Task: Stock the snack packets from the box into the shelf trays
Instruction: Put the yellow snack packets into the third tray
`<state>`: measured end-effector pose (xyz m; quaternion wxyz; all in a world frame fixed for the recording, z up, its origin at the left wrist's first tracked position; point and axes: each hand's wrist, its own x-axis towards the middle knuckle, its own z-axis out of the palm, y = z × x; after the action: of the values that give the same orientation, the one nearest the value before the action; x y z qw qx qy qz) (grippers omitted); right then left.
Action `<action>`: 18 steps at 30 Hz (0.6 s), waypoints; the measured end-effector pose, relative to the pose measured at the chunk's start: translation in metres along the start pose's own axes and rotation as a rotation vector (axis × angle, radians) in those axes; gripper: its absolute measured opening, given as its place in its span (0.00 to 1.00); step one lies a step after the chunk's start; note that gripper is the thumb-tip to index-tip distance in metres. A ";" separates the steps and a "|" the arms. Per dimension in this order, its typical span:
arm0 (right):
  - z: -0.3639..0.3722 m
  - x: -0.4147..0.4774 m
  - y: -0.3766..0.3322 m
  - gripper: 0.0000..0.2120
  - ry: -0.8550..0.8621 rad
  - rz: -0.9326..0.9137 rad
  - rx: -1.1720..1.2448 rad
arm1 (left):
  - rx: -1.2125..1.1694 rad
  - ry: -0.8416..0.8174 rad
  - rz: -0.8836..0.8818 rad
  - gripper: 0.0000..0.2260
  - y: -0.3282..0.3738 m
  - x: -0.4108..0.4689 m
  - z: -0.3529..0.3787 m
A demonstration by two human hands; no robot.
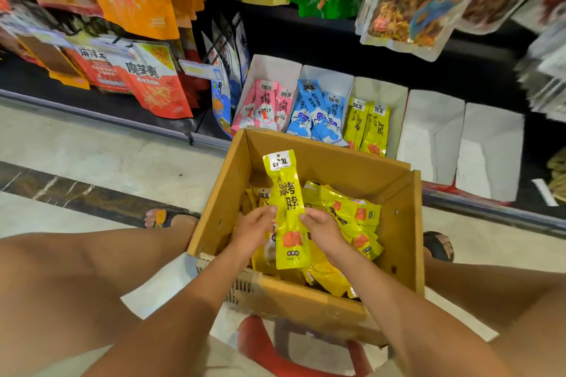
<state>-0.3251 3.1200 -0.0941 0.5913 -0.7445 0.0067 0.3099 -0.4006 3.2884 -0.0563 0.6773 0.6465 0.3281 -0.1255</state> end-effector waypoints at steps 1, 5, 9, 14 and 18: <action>0.004 -0.006 -0.002 0.11 -0.056 0.023 0.051 | -0.062 -0.025 -0.016 0.08 0.001 -0.002 0.002; 0.009 -0.016 -0.005 0.11 -0.110 0.089 0.166 | -0.135 -0.054 -0.034 0.10 -0.001 -0.001 0.003; 0.007 -0.013 -0.006 0.10 -0.086 0.060 0.112 | -0.121 -0.057 -0.015 0.10 0.003 -0.003 0.006; 0.005 0.007 -0.001 0.09 0.001 0.017 -0.105 | -0.135 0.043 0.007 0.11 0.002 0.007 0.009; -0.017 0.027 0.015 0.13 0.114 0.009 -0.528 | -0.146 0.129 0.000 0.11 -0.005 0.016 0.005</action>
<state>-0.3013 3.1101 -0.1180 0.3738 -0.8892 -0.0380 0.2610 -0.3895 3.2871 -0.0700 0.7001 0.6019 0.3796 -0.0594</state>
